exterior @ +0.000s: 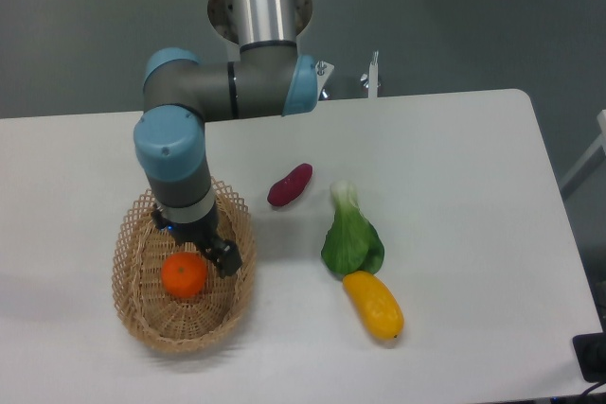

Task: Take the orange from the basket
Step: 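Lower the open gripper down onto the orange in the basket, then close the gripper around the orange, then lift the orange up out of the basket, then carry the orange away from the basket toward the bok choy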

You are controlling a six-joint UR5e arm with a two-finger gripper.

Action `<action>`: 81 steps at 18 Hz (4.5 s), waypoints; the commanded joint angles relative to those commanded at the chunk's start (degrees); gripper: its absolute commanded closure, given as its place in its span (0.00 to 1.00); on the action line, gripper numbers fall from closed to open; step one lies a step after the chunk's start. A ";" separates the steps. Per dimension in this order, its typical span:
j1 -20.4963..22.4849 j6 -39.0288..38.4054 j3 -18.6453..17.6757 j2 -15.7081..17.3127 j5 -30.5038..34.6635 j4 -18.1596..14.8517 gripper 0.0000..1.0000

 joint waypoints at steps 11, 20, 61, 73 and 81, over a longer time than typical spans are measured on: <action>-2.20 -10.65 0.53 -2.20 -0.26 0.79 0.00; -2.20 -10.74 -0.35 -3.08 -0.09 2.81 0.00; 4.47 0.85 4.04 3.77 -0.44 2.12 0.32; 15.02 17.11 6.33 7.28 -0.79 -6.33 0.33; 16.08 17.65 7.21 8.08 -2.90 -6.94 0.33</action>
